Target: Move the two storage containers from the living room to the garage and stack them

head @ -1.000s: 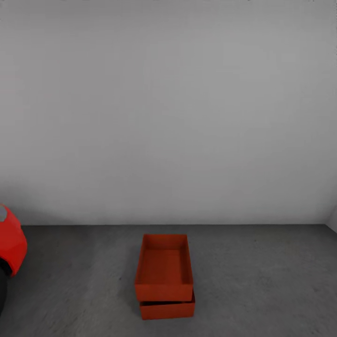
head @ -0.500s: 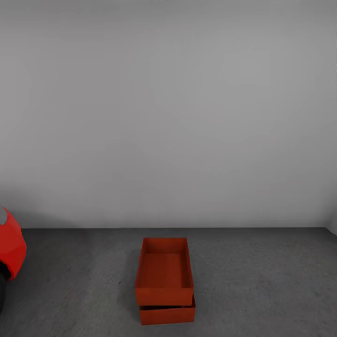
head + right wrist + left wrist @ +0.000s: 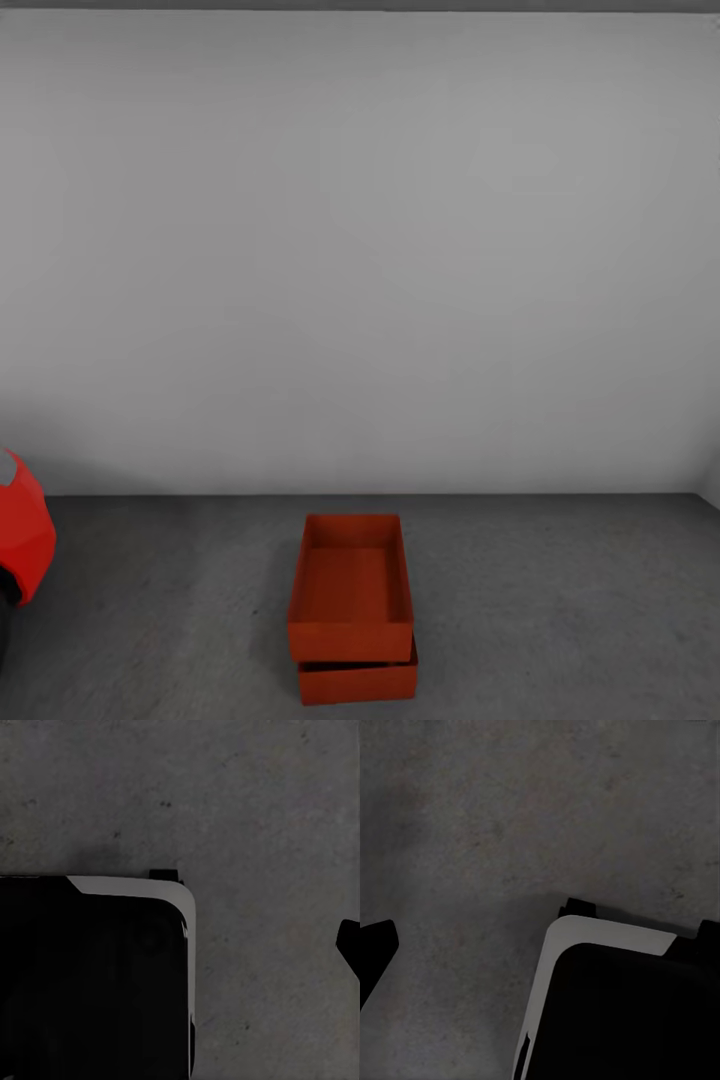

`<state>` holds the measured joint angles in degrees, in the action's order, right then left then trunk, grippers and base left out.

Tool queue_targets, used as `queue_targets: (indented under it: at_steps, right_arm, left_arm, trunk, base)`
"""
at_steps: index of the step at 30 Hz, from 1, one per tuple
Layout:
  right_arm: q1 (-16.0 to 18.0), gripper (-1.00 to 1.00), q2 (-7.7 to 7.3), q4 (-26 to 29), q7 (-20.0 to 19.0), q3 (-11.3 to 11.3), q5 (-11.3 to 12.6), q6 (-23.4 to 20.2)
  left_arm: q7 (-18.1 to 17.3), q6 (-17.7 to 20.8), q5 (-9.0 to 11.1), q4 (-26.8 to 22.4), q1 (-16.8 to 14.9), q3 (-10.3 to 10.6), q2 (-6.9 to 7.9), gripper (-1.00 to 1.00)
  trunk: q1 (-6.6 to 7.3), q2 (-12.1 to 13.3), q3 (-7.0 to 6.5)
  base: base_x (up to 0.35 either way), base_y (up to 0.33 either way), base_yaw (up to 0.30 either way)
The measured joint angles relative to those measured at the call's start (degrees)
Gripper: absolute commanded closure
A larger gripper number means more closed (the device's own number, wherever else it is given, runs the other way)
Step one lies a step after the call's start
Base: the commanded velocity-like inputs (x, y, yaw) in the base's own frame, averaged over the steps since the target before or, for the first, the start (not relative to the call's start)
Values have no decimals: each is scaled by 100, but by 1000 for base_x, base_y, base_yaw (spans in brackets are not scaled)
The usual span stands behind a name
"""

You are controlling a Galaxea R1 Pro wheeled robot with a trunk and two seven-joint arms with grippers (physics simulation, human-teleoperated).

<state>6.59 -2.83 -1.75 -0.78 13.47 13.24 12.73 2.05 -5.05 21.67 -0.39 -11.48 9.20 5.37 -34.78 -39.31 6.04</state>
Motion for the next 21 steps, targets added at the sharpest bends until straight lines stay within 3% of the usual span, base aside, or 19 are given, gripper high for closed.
queue_targets:
  at_steps: [4,21]
  right_arm:
    - [0,-100,0,0,32,1,7,-21]
    - [0,-100,34,0,45,19,-14,-18]
  left_arm:
    - [0,0,0,1,0,2,0,-100]
    - [0,1,-1,-3,1,5,0,-100]
  trunk:
    - [0,0,-10]
    - [0,0,-97]
  base:
    - [0,0,41]
    - [0,0,200]
